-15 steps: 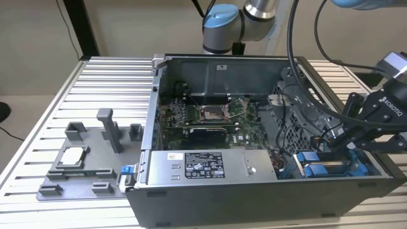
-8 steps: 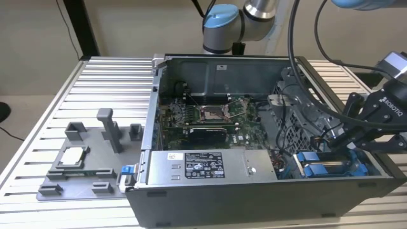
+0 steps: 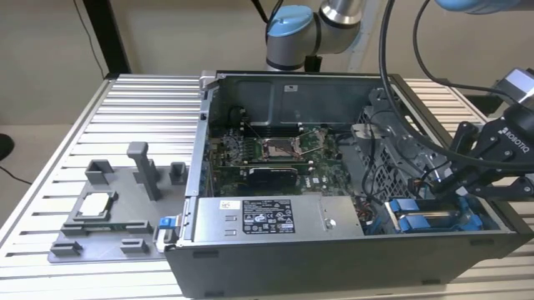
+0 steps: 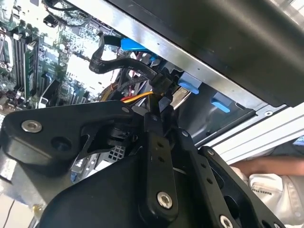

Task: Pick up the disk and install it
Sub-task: 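Insert the first disk wire, then insert the second disk wire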

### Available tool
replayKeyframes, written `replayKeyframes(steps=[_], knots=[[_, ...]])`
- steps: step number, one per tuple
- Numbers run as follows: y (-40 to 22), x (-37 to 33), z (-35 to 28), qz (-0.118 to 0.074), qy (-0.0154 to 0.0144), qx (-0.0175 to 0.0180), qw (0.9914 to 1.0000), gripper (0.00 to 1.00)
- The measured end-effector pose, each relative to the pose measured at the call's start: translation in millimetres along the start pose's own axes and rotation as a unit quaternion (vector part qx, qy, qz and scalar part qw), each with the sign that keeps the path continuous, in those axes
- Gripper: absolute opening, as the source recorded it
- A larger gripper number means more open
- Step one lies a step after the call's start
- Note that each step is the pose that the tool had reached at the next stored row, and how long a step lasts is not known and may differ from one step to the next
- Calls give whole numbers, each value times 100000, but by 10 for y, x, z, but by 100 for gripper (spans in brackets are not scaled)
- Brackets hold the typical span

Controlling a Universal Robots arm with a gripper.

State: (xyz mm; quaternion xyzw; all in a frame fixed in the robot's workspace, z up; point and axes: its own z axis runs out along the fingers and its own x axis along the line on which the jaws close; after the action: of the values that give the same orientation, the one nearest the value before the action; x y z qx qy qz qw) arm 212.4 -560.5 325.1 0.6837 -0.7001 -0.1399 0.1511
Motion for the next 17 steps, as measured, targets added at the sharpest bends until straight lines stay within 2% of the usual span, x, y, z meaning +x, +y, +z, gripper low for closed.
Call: replayKeyframes(steps=[17], knots=[[-5, -1, 6, -28, 8, -2, 100000, 0]])
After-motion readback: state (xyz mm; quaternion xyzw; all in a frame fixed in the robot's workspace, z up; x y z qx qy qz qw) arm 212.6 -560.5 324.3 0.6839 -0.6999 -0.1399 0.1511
